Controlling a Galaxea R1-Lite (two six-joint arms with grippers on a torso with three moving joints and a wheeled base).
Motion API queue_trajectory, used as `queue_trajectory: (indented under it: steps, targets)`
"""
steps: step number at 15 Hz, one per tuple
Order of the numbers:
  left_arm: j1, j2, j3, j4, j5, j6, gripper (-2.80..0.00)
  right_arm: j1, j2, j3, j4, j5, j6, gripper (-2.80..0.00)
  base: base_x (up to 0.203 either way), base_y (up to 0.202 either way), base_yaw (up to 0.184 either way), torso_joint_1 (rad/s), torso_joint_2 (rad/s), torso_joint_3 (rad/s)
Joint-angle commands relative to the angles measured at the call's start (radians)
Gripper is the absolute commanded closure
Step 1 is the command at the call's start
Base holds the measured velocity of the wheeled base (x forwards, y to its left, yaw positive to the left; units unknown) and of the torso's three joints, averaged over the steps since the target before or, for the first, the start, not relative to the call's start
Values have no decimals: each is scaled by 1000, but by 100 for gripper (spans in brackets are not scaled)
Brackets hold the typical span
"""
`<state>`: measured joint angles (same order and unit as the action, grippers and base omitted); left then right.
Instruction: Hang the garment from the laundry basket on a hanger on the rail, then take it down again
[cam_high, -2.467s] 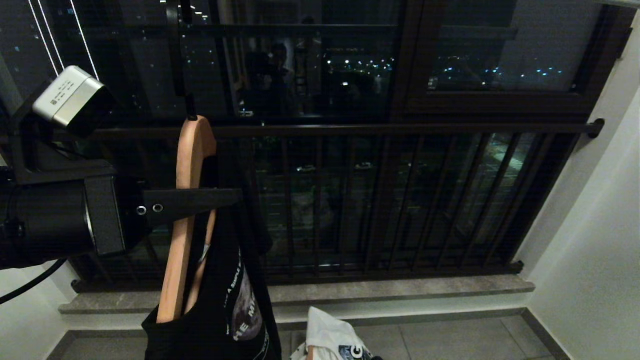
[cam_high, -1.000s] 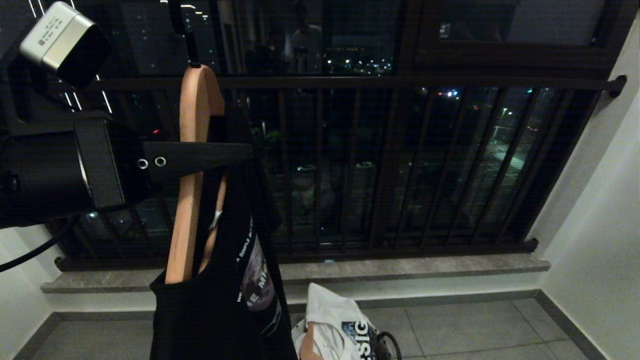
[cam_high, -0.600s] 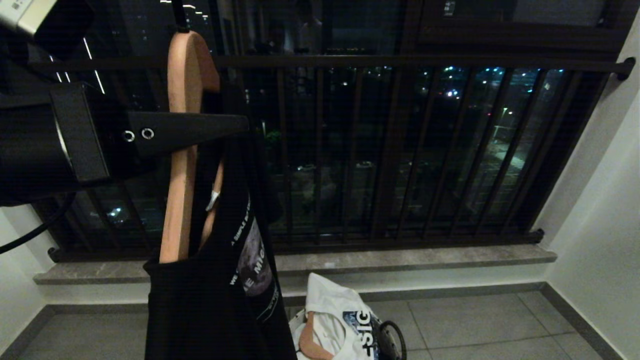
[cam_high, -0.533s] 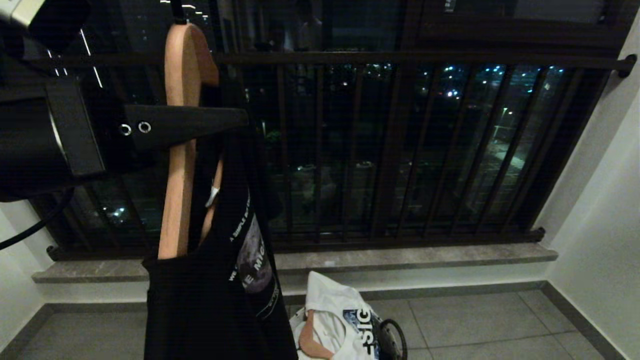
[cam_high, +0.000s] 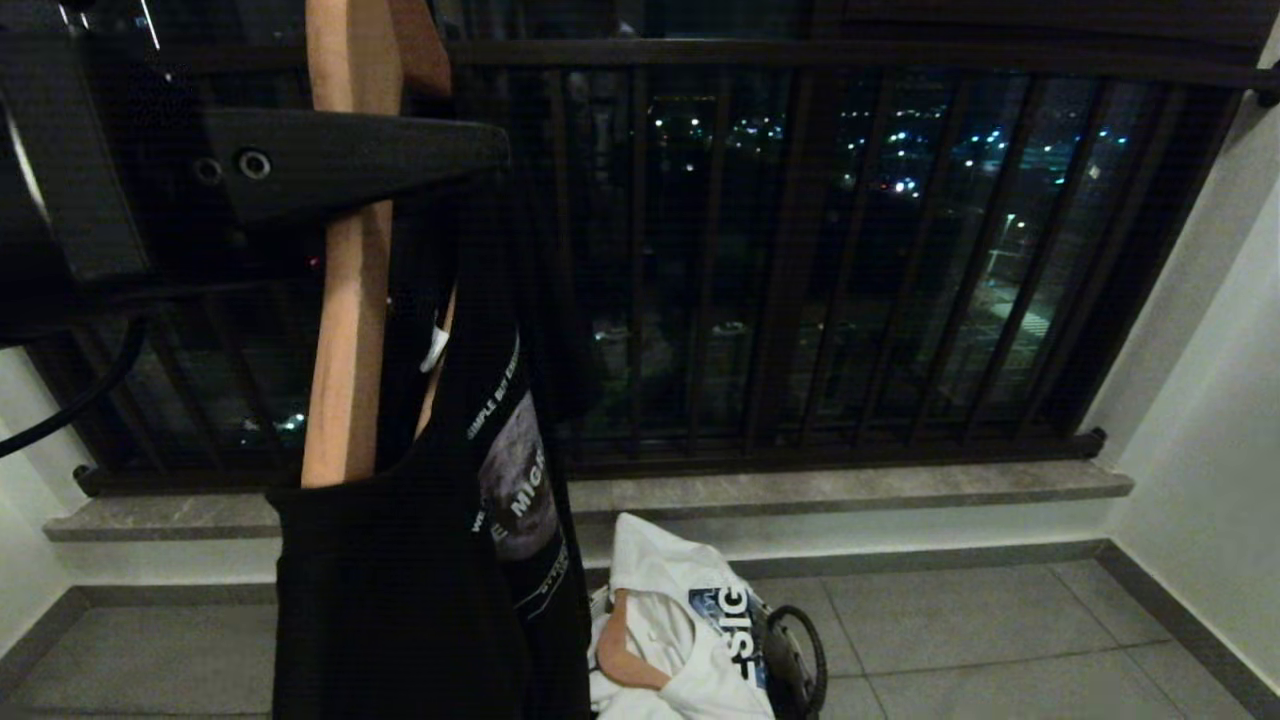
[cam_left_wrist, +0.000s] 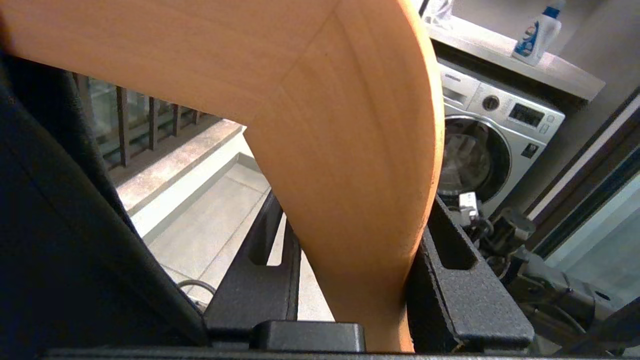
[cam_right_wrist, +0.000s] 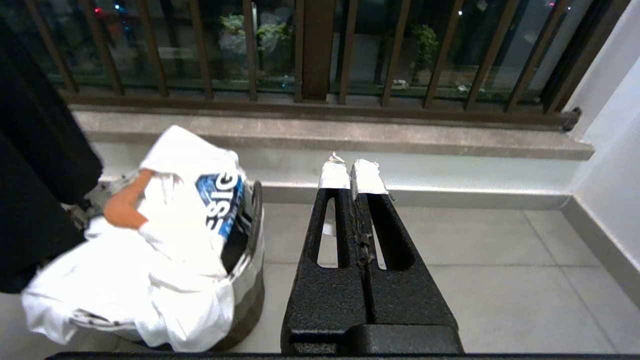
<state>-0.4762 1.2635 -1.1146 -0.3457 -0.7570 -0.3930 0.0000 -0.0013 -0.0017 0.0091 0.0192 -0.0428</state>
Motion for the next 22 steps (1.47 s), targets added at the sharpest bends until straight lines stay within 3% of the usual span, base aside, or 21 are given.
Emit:
queue_trajectory:
  steps: [1, 7, 14, 22]
  targets:
    - [-1, 5, -16, -1, -4, -1, 0, 0, 1, 0, 0, 1, 0, 0, 0, 0, 0, -76, 442, 359]
    - [-1, 12, -41, -5, -4, -1, 0, 0, 1, 0, 0, 1, 0, 0, 0, 0, 0, -30, 339, 304]
    - [-3, 50, -156, -5, -5, -1, 0, 0, 1, 0, 0, 1, 3, 0, 0, 0, 0, 0, 21, 19]
    - [-87, 107, -298, 6, -4, -6, 0, 0, 1, 0, 0, 1, 3, 0, 0, 0, 0, 0, 0, 0]
